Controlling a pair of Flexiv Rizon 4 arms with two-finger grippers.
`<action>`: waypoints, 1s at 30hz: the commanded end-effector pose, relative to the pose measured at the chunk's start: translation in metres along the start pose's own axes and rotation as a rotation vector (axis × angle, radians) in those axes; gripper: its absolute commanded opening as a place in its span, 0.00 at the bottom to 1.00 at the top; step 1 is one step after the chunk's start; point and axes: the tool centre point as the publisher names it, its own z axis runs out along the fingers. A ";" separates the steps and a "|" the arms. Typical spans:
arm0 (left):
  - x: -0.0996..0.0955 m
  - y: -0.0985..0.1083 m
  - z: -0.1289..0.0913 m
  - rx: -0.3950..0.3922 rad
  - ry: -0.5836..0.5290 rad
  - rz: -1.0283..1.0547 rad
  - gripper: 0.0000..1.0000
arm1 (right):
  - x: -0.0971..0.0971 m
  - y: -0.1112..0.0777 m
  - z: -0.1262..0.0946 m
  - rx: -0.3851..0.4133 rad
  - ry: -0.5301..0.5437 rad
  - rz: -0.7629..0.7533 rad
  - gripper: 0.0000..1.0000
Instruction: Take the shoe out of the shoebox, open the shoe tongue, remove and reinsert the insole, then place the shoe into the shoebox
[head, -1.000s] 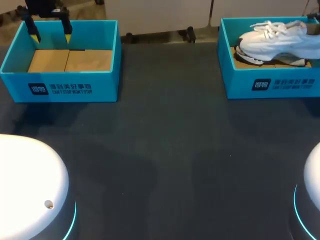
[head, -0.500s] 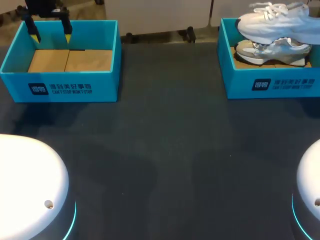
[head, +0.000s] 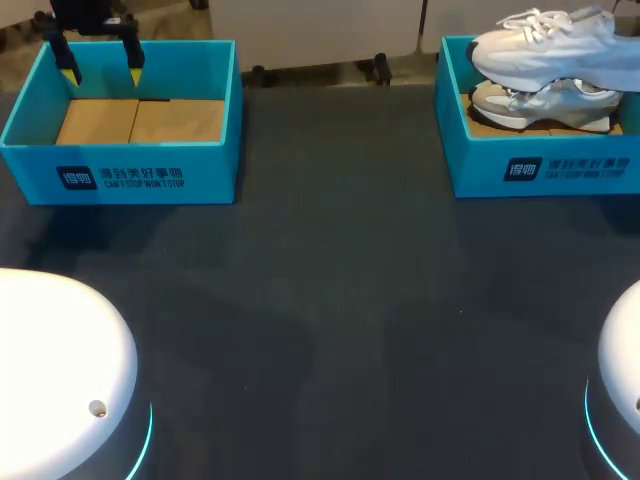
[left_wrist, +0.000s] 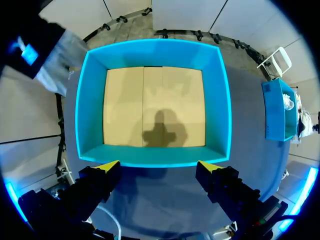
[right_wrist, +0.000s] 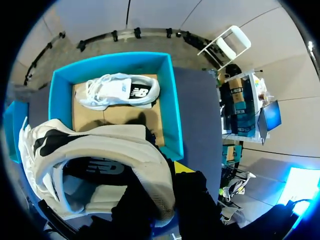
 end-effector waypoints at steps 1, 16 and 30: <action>0.000 0.000 0.000 0.000 -0.001 0.000 1.00 | 0.020 -0.036 -0.018 -0.018 -0.016 0.020 0.00; 0.000 0.000 0.000 0.000 -0.001 0.000 1.00 | 0.122 -0.156 -0.051 -0.049 -0.032 0.006 0.00; 0.000 0.000 0.000 0.000 -0.001 0.000 1.00 | 0.209 -0.263 -0.069 -0.067 -0.073 0.026 0.00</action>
